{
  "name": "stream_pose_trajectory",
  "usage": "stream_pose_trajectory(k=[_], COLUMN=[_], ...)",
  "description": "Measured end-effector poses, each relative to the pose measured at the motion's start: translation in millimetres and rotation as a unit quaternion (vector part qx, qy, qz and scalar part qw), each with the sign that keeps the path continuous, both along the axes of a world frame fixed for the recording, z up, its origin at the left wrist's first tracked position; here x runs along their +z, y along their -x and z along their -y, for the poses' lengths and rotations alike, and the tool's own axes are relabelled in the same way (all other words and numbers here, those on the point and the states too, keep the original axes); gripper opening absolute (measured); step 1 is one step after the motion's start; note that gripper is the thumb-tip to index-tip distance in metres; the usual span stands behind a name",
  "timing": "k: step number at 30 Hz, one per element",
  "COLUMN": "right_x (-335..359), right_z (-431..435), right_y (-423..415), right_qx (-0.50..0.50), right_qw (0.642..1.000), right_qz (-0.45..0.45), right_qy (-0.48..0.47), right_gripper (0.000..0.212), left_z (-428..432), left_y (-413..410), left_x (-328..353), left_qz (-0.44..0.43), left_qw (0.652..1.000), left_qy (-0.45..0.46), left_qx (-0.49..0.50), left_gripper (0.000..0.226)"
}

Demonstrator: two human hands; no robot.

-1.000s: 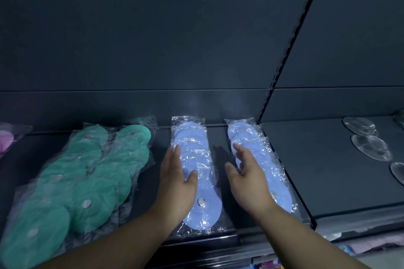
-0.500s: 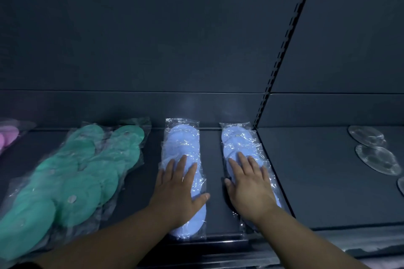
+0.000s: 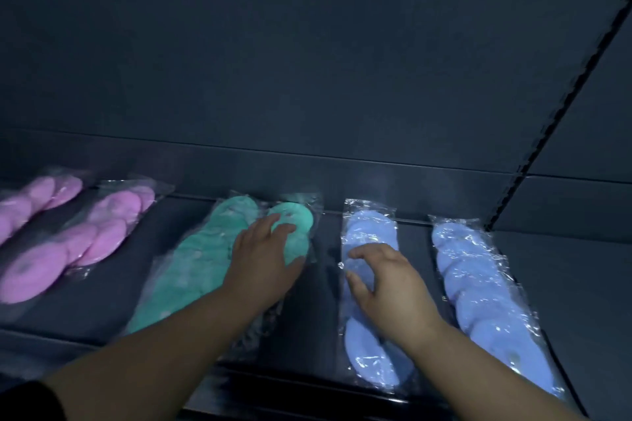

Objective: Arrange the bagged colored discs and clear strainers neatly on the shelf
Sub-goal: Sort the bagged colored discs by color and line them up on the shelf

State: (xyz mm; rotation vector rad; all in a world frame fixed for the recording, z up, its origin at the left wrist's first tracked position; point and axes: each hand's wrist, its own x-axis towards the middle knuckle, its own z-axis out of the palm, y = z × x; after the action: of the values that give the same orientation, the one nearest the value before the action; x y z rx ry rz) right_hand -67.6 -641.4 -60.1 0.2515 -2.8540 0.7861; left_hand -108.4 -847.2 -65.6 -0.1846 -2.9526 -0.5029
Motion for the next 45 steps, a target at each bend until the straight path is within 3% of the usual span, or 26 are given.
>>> stream_pose_trajectory(k=[6, 10, 12, 14, 16, 18, 23, 27, 28, 31, 35, 37, 39, 41, 45], right_x=[-10, -22, -29, -35, -39, -41, -38, -38, -38, -36, -32, -33, -34, -37, -38], right_z=[91, 158, 184, 200, 204, 199, 175, 160, 157, 152, 142, 136, 134, 134, 129], right_y=[8, 8, 9, 9, 9, 9, 12, 11, 11, 11, 8, 4, 0, -4, -5], right_qx=[0.023, -0.036, -0.077, -0.11, -0.122, -0.11, -0.095, -0.077, -0.071, -0.047, -0.113, -0.187, -0.234, -0.253, -0.26], right_qw=[0.999, 0.998, 0.991, 0.982, 0.977, 0.976, 0.972, 0.975, 0.977, 0.985, 0.985, 0.973, 0.96, 0.953, 0.943], right_qz=[0.018, 0.053, 0.103, 0.152, 0.169, 0.171, 0.182, 0.179, 0.176, 0.156, 0.12, 0.096, 0.101, 0.115, 0.133], right_qy=[0.02, 0.004, -0.02, -0.032, -0.05, -0.082, -0.111, -0.103, -0.099, -0.063, 0.054, 0.093, 0.113, 0.125, 0.163], right_gripper=[0.038, 0.075, 0.069, 0.06, 0.06, 0.062, 0.063, 0.088, 0.084, 0.074, 0.1, 0.1, 0.092, 0.079, 0.069], left_z=[107, 151, 161, 164, 163, 162, 173, 176, 177, 182, 182, 168, 147, 122, 95], left_y=[17, 23, 26, 30, 32, 33, 32, 32, 33, 41, 45, 39, 25, 7, -15], left_x=[-3, -18, -25, -27, -29, -28, -37, -42, -41, -38, -30, -23, -15, -12, -19], left_qz=[0.023, 0.05, 0.073, 0.091, 0.111, 0.132, 0.153, 0.143, 0.142, 0.13, 0.123, 0.086, 0.071, 0.112, 0.226], left_qw=[0.995, 0.994, 0.987, 0.981, 0.977, 0.971, 0.959, 0.96, 0.96, 0.962, 0.965, 0.974, 0.979, 0.969, 0.947], left_qy=[-0.078, -0.063, -0.062, -0.066, -0.029, -0.002, 0.06, 0.081, 0.081, 0.091, 0.095, 0.061, -0.023, -0.108, -0.175], left_qx=[0.054, -0.069, -0.132, -0.158, -0.181, -0.201, -0.229, -0.227, -0.228, -0.22, -0.212, -0.198, -0.19, -0.19, -0.147], left_gripper=[0.055, 0.063, 0.078, 0.073, 0.052, 0.048, 0.062, 0.063, 0.064, 0.073, 0.097, 0.091, 0.068, 0.06, 0.068])
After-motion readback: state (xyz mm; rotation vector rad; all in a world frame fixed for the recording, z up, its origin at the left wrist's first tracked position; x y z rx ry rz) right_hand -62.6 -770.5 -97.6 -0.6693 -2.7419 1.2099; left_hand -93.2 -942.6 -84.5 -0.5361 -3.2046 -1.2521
